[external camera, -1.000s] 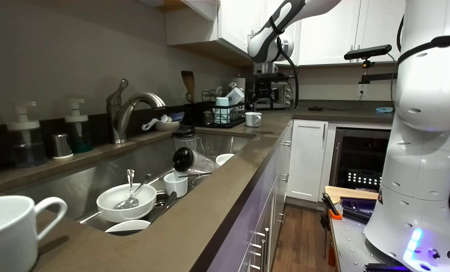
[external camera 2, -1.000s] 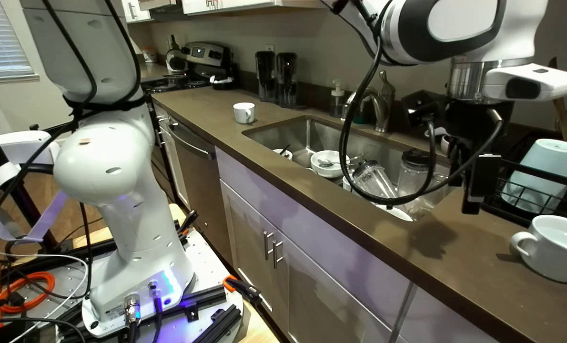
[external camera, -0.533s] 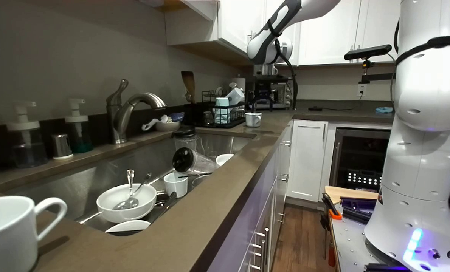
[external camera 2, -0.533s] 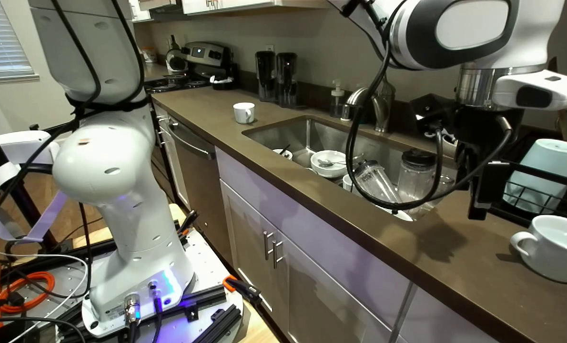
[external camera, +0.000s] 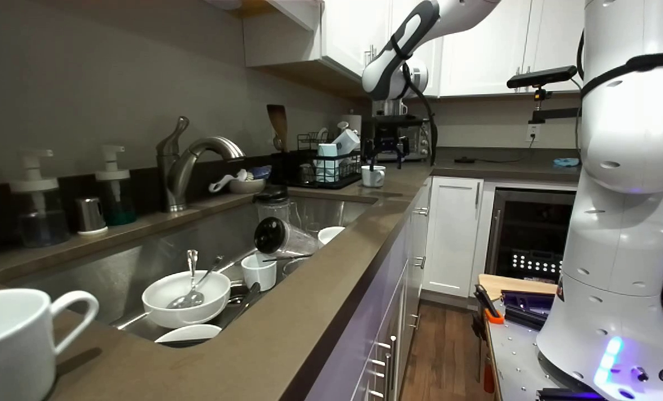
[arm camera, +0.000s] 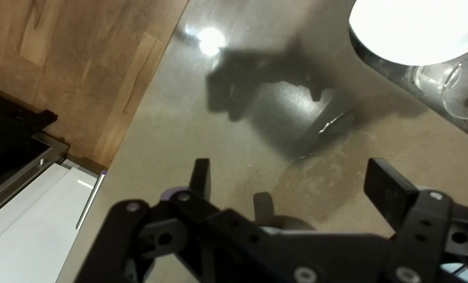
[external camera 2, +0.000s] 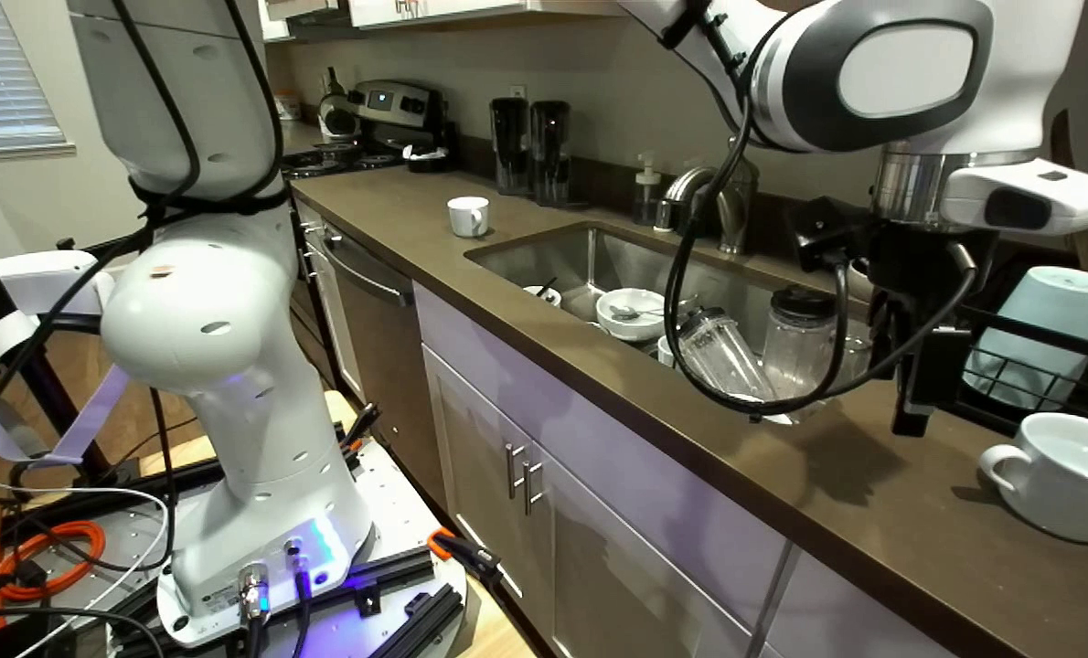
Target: Pour the water out of the cup on the right into the sink then place it to the left of the sink
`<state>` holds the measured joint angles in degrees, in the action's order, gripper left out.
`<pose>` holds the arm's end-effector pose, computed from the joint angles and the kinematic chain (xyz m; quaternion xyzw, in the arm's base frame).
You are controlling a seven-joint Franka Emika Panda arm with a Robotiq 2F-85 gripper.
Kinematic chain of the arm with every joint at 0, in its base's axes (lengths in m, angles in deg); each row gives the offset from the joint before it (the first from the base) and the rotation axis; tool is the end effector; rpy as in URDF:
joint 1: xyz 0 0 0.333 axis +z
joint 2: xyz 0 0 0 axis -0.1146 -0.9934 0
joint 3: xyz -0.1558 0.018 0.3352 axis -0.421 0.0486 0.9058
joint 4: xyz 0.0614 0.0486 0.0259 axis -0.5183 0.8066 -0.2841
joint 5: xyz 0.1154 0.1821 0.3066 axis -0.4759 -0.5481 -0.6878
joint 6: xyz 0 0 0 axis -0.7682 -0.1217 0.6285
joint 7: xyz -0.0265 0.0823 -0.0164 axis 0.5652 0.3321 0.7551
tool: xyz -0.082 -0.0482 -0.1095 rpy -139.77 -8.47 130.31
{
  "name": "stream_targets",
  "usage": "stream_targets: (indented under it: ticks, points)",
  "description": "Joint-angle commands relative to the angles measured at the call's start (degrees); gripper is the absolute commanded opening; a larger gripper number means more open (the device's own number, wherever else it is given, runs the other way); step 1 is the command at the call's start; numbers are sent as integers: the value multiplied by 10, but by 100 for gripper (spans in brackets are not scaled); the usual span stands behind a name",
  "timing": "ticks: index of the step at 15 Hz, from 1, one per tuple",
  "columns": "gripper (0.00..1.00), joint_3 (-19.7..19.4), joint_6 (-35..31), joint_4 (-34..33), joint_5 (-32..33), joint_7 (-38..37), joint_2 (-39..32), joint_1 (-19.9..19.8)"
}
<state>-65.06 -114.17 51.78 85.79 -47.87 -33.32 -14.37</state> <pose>0.4242 -0.4020 0.4249 0.8627 -0.5012 0.0356 0.0568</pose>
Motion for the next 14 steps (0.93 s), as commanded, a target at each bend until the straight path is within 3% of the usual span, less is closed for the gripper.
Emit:
stream_targets:
  ticks: [1,9,14]
  points:
    - [100,0,-4,-38,-26,19,-38,-12]
    - [100,9,52,-158,-143,106,-125,-71]
    - [100,13,95,-201,-155,125,-157,-92]
